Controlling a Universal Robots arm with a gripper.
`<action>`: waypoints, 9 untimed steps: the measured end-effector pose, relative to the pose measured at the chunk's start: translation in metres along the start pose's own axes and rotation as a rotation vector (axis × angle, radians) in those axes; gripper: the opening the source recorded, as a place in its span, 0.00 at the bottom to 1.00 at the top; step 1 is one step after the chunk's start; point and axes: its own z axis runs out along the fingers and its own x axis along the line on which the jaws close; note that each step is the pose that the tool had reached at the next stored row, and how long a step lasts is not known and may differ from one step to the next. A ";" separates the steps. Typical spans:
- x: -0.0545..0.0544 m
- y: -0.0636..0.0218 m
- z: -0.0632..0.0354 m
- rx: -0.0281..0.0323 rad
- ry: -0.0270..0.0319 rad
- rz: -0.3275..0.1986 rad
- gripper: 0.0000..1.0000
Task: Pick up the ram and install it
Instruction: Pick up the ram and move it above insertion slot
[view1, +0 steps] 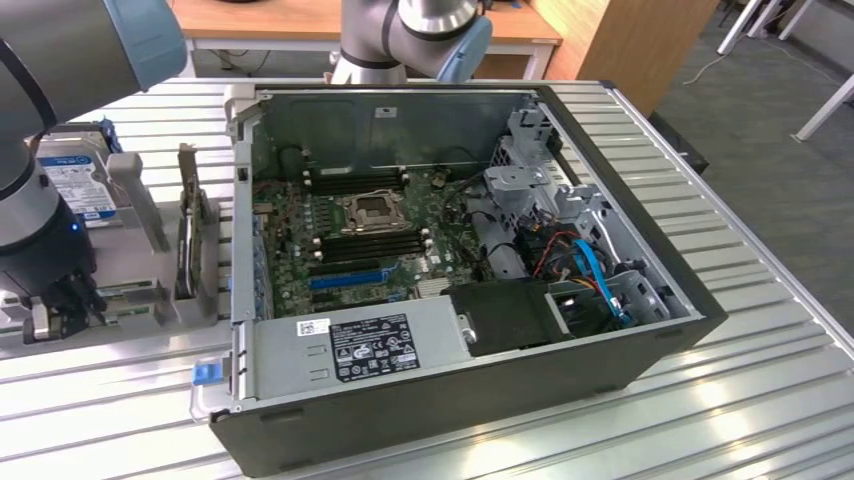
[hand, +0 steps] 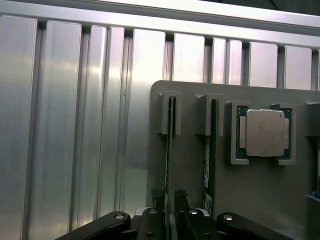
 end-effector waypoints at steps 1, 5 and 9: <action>0.000 -0.0012 -0.0001 -0.0001 0.0000 0.000 0.23; 0.000 -0.0031 -0.0001 -0.0002 0.0000 0.000 0.23; 0.000 -0.0031 -0.0017 -0.0002 0.0001 0.000 0.23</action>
